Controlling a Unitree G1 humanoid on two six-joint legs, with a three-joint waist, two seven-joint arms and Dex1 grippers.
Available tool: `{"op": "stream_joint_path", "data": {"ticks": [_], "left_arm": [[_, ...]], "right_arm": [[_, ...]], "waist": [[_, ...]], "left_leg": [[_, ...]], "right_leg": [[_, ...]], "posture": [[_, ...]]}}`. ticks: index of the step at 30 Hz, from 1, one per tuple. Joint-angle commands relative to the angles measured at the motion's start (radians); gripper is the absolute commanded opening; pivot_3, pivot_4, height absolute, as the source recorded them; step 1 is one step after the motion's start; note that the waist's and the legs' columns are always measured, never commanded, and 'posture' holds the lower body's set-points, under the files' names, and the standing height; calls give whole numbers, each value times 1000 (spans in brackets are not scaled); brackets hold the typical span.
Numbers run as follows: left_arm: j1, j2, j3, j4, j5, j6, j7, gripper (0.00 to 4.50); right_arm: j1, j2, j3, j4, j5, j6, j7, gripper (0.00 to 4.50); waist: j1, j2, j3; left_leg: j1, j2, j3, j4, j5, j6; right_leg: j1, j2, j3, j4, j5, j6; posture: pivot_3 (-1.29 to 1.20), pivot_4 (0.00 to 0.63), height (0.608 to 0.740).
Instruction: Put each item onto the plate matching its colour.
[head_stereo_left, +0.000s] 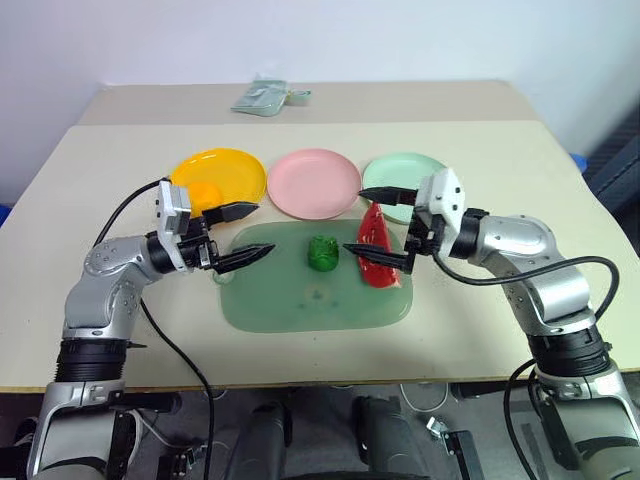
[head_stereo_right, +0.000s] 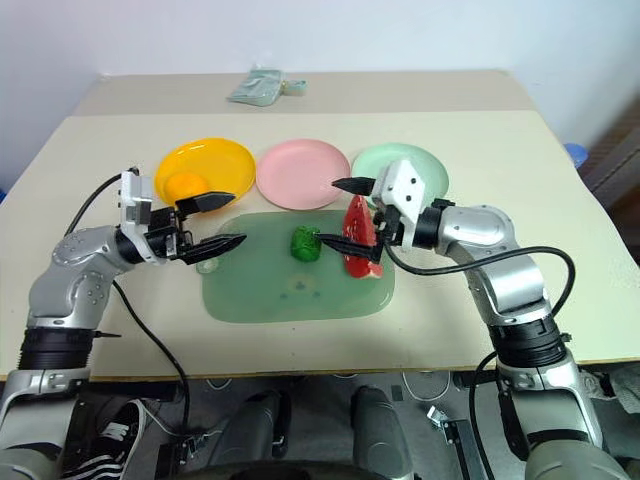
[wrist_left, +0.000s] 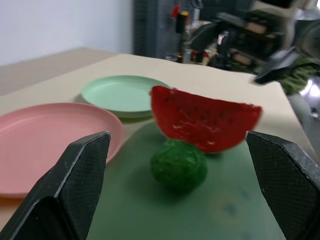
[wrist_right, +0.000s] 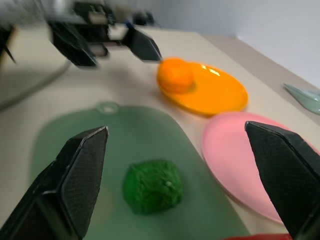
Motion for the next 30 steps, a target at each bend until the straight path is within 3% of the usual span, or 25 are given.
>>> {"op": "stream_joint_path", "data": {"ticks": [1, 4, 11, 18, 30], "left_arm": [[39, 36, 34, -23, -3, -40, -46, 4429], [59, 45, 47, -27, 0, -67, -42, 4429], [98, 28, 56, -84, -21, -57, 7, 4429], [126, 40, 80, -105, -26, -58, 10, 4429], [157, 16, 61, -156, -23, -55, 43, 4429]], "right_arm": [[-77, 36, 59, -48, -40, 60, -51, 4500], [-104, 48, 145, -40, -118, 73, -63, 4500], [-148, 80, 119, 30, -120, 85, -74, 4500], [-207, 88, 291, 4, -226, 248, -55, 4500], [-268, 66, 404, 120, -346, 360, -31, 4500]], "waist": [[-3, 0, 0], [0, 0, 0], [17, 0, 0], [15, 0, 0], [15, 0, 0]], "left_leg": [[0, 0, 0, 0, 0, 0], [0, 0, -1, 0, 0, 0], [-1, 0, 0, 1, 0, 0], [0, 0, 0, 1, 0, 0], [-1, 0, 0, 1, 0, 0]], "right_leg": [[0, 0, 0, 0, 0, 0], [0, 0, 0, 0, 0, 0], [0, -1, 0, 0, 0, 0], [0, -1, 0, 0, 0, 0], [0, -1, 0, 0, 0, 0]], "posture": [[0, 150, 740], [0, 150, 740], [0, 150, 740], [0, 150, 740], [0, 150, 740]]}}
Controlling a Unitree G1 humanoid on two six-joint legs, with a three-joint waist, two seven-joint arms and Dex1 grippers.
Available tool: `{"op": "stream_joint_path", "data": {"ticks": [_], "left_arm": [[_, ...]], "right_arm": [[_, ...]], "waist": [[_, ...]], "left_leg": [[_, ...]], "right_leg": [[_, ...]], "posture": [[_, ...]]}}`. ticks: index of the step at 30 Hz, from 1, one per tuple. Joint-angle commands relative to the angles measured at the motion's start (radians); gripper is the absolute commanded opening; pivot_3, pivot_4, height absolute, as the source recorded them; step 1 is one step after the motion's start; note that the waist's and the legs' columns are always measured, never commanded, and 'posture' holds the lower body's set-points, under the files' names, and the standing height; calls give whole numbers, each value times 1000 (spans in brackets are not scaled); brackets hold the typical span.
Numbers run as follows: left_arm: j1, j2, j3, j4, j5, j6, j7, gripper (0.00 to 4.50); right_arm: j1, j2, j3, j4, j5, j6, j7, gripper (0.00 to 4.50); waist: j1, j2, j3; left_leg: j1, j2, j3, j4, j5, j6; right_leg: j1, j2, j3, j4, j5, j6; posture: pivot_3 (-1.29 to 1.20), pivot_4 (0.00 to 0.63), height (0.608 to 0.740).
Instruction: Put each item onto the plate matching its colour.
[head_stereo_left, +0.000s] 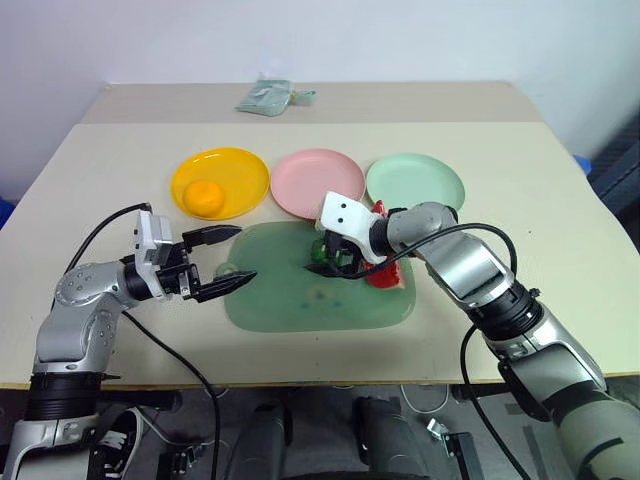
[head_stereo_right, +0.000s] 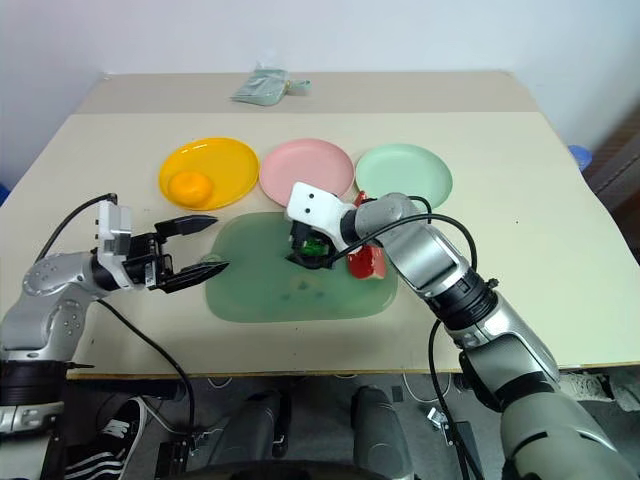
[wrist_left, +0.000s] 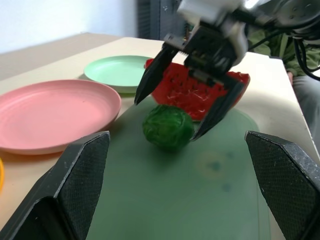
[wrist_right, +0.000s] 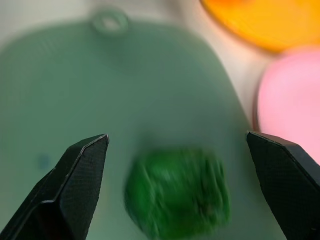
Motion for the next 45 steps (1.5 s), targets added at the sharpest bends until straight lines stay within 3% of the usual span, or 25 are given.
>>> {"op": "stream_joint_path", "data": {"ticks": [1, 4, 7, 10, 15, 19, 27, 37, 45], "left_arm": [[9, 0, 16, -48, -17, -6, 9, 4429], [15, -1, 21, -59, -21, -3, 16, 4429], [20, -2, 22, -67, -20, -7, 24, 4500], [23, -4, 22, -75, -22, -4, 31, 4500], [20, -11, 27, -81, -40, 9, 47, 4500], [-9, -23, 42, -62, -62, 23, 84, 4500], [-61, -75, 9, -87, -9, 8, 193, 4500], [-56, -80, -22, -84, 22, 7, 207, 4500], [-67, -77, -11, -64, 9, 26, 211, 4500]], "right_arm": [[-18, -5, 22, -6, -31, -2, 19, 4500], [-14, 3, 24, 8, -43, 2, 21, 4500], [-11, 10, 23, 24, -50, 4, 19, 3674], [-10, 14, 23, 32, -65, -10, 11, 2496], [-2, 50, -57, -42, 17, 17, 36, 2462], [-25, 126, -220, -86, 158, 88, 19, 2462], [-150, 162, -445, 220, 125, -119, -230, 2462], [-163, 82, -463, 571, -27, -389, -414, 2462], [-144, 84, -476, 630, -23, -382, -423, 2462]], "waist": [[-1, 0, 0], [-1, 0, 0], [-1, 0, 0], [-1, 0, 0], [-1, 0, 0], [0, 0, 0], [4, 0, 0], [-6, 0, 0], [-23, 1, 0]], "left_leg": [[0, 0, 0, 0, 0, 0], [0, 0, 0, 0, 0, 0], [0, 0, 0, 0, 0, 0], [0, 0, 0, 0, 0, 0], [0, 0, 0, 0, 0, 0], [0, 0, 0, 0, 0, 0], [0, 0, 0, 0, 0, 0], [0, 0, 1, -2, 0, 0], [0, 0, 0, -2, 0, 0]], "right_leg": [[0, 0, 0, 0, 0, 0], [0, 0, 0, 0, 0, 0], [0, 0, 0, 0, 0, 0], [0, 0, 0, 0, 0, 0], [0, 0, 0, 0, 0, 0], [0, 0, 0, 0, 0, 0], [0, 0, 0, 0, 0, 0], [-1, 0, 0, -1, 0, 0], [-1, 0, 0, -1, 0, 0]], "posture": [[0, 150, 740], [0, 150, 740], [0, 150, 740], [0, 150, 740], [0, 150, 740], [0, 150, 740], [0, 150, 740], [0, 150, 740], [0, 150, 740]]}}
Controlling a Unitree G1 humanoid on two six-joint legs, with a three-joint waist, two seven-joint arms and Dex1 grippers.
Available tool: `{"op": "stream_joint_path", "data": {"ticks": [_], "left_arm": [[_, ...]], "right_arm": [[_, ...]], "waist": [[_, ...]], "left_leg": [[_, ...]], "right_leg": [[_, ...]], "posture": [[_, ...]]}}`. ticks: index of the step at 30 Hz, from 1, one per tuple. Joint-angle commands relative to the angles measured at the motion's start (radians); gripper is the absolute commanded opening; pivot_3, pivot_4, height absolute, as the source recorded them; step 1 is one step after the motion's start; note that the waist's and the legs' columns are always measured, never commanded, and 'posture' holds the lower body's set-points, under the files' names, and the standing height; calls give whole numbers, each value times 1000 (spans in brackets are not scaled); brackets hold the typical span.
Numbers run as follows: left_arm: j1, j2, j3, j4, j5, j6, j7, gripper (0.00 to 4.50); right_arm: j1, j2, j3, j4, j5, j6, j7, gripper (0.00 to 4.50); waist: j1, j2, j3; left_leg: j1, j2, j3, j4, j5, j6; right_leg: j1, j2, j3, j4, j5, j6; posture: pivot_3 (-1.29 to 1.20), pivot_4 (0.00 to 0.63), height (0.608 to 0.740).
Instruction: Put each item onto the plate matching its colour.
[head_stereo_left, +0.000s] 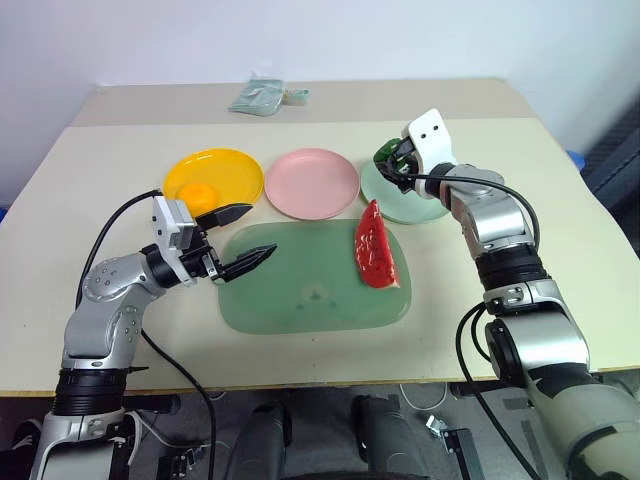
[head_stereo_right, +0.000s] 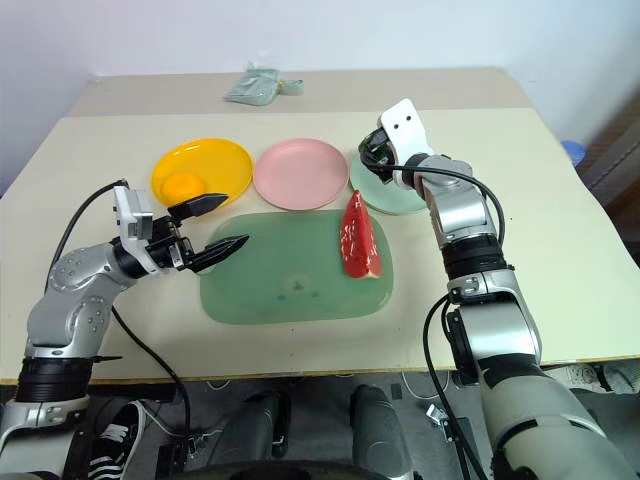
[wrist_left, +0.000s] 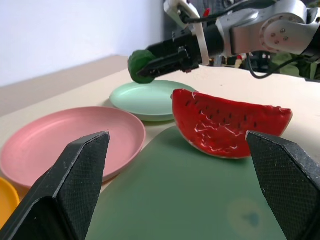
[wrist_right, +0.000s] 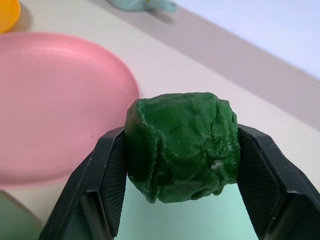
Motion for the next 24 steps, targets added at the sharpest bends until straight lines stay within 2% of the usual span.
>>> {"op": "stream_joint_path", "data": {"ticks": [1, 14, 15, 18, 21, 24], "left_arm": [[-18, 11, 20, -7, -15, 4, 1, 4500], [-21, 18, 19, -35, -17, 21, 10, 4500], [-21, 18, 18, -36, -17, 21, 11, 4500], [-25, 16, 14, -43, -16, 31, 15, 4500], [-34, 16, 12, -47, -17, 41, 19, 4500], [-42, 17, 13, -45, -16, 47, 18, 4500]], "right_arm": [[-10, -4, -35, -11, 6, -11, -18, 2462], [18, -18, -42, 50, 0, -2, -13, 2462], [27, -8, -69, 34, 45, 18, 16, 2962], [40, -16, -59, 22, 25, 21, 6, 4330], [33, -23, -79, -1, 32, 12, -17, 4431], [38, -6, -163, -112, 171, 55, 60, 4431]], "waist": [[-2, 0, 0], [-2, 0, 0], [-2, 0, 0], [-3, 0, 0], [-2, 0, 0], [-2, 1, 0]], "left_leg": [[0, 0, 0, 0, 0, 0], [0, 0, 0, 0, 0, 0], [0, 0, 0, 0, 0, 0], [0, 0, 0, 0, 0, 0], [0, 0, 0, 0, 0, 0], [0, 0, 0, 0, 0, 0]], "right_leg": [[0, 0, 0, 0, 0, 0], [0, 0, 0, 0, 0, 0], [0, 0, 0, 0, 0, 0], [0, 0, 0, 0, 0, 0], [0, 0, 0, 0, 0, 0], [0, 0, 0, 0, 0, 0]], "posture": [[0, 150, 740], [0, 150, 740], [0, 150, 740], [0, 150, 740], [0, 150, 740], [0, 150, 740]]}}
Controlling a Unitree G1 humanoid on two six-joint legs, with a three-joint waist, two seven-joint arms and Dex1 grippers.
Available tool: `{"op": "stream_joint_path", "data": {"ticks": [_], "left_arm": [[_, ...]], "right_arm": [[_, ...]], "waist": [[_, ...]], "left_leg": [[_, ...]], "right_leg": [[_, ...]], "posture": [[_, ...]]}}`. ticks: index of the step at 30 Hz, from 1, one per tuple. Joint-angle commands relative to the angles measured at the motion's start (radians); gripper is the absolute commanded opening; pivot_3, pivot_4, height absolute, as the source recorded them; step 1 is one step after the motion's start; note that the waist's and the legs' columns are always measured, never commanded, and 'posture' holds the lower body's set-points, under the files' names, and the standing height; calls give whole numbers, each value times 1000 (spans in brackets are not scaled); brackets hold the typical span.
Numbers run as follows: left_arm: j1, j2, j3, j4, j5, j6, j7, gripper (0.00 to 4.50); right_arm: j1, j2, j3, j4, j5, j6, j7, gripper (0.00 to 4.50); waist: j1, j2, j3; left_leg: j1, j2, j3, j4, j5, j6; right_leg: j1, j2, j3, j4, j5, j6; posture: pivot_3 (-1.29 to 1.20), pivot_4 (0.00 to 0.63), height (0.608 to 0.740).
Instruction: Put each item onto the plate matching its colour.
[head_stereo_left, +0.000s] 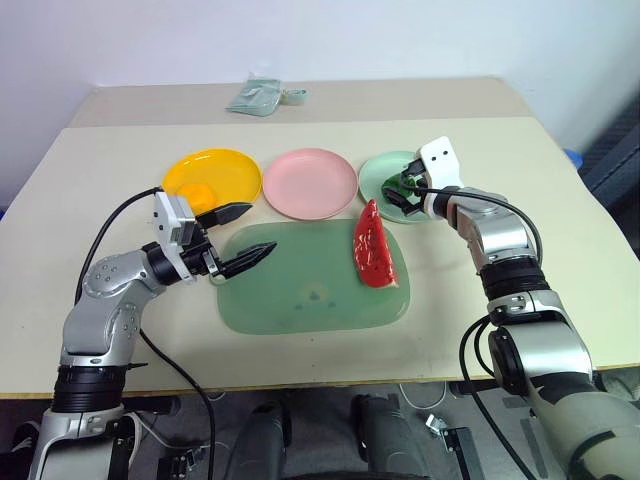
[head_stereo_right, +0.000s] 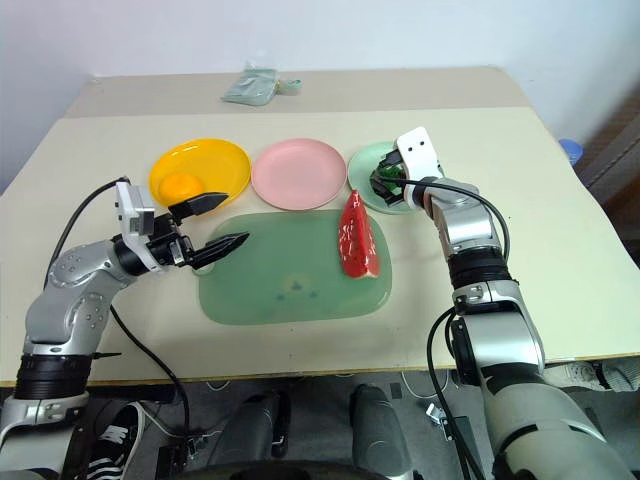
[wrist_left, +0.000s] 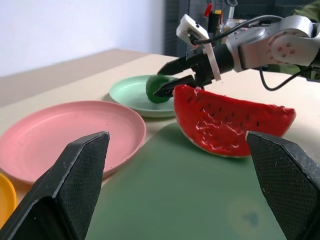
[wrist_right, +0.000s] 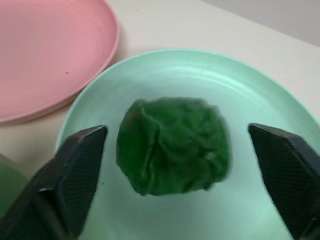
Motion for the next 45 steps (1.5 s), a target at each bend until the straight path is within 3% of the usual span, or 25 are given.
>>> {"op": "stream_joint_path", "data": {"ticks": [1, 6, 11, 15, 19, 21, 25, 38, 41, 45], "left_arm": [[-15, 9, 13, -37, -14, 0, 5, 4500], [-16, 7, 12, -54, -22, 15, 10, 4500], [-19, 14, 12, -54, -27, 28, 12, 4500], [-18, 9, 20, -49, -34, 28, 20, 4500], [-14, 5, 18, -46, -31, 23, 21, 4500], [-11, 1, 15, -46, -29, 20, 23, 4500], [-13, -7, 7, -33, -25, 12, 15, 4500], [24, 3, 16, -51, -53, -21, -59, 4500], [48, 35, 28, -64, -97, 16, -122, 4500], [59, 61, 34, -56, -103, 13, -150, 4500]], "right_arm": [[-12, 7, -109, -179, 153, 35, 73, 4431], [-20, 17, -189, -440, 366, 363, 78, 4431], [0, -71, -51, -713, 387, 833, -9, 4431], [-20, 27, -105, -897, 406, 1082, -129, 4431], [54, 48, -78, -1011, 338, 1168, -238, 4431], [92, 106, -128, -1037, 367, 1201, -264, 4431], [147, 96, -91, -1089, 397, 1207, -295, 4431], [273, 131, -55, -1094, 450, 1207, -401, 4431], [271, 145, -72, -1078, 449, 1207, -408, 3685], [273, 134, -47, -1078, 448, 1207, -409, 1658]], "waist": [[0, 0, 0], [0, 0, 0], [4, 0, 0], [1, 0, 0], [7, 0, 0], [10, -1, -1], [6, -1, 0], [1, -1, 0], [0, -1, 0], [-1, -1, 0]], "left_leg": [[0, 0, 0, 0, 0, 0], [0, 0, -1, 0, 0, 0], [0, 0, -1, 0, 0, 0], [0, 0, -1, 0, 0, 0], [-1, 0, -1, 0, 0, 0], [-1, 0, -1, 0, 0, 0], [-1, 0, -1, 1, 0, 0], [-1, 0, -1, 0, 0, 0], [-1, 0, -1, 0, 0, 0], [-1, 1, -1, 0, 0, 0]], "right_leg": [[0, 0, 0, 0, 0, 0], [0, 0, 0, 0, 0, 0], [0, 0, 0, 0, 0, 0], [0, 0, 0, 0, 0, 0], [-1, 0, 0, 0, 0, 0], [0, 0, 0, -1, 0, 0], [0, 0, 0, 0, 0, 0], [0, 0, 0, -1, 0, 0], [0, 0, 0, -1, 0, 0], [0, 0, 0, -1, 0, 0]], "posture": [[0, 150, 740], [0, 150, 740], [0, 150, 740], [0, 150, 740], [0, 150, 740], [0, 150, 740], [0, 150, 740], [0, 150, 740], [0, 150, 740], [0, 150, 740]]}}
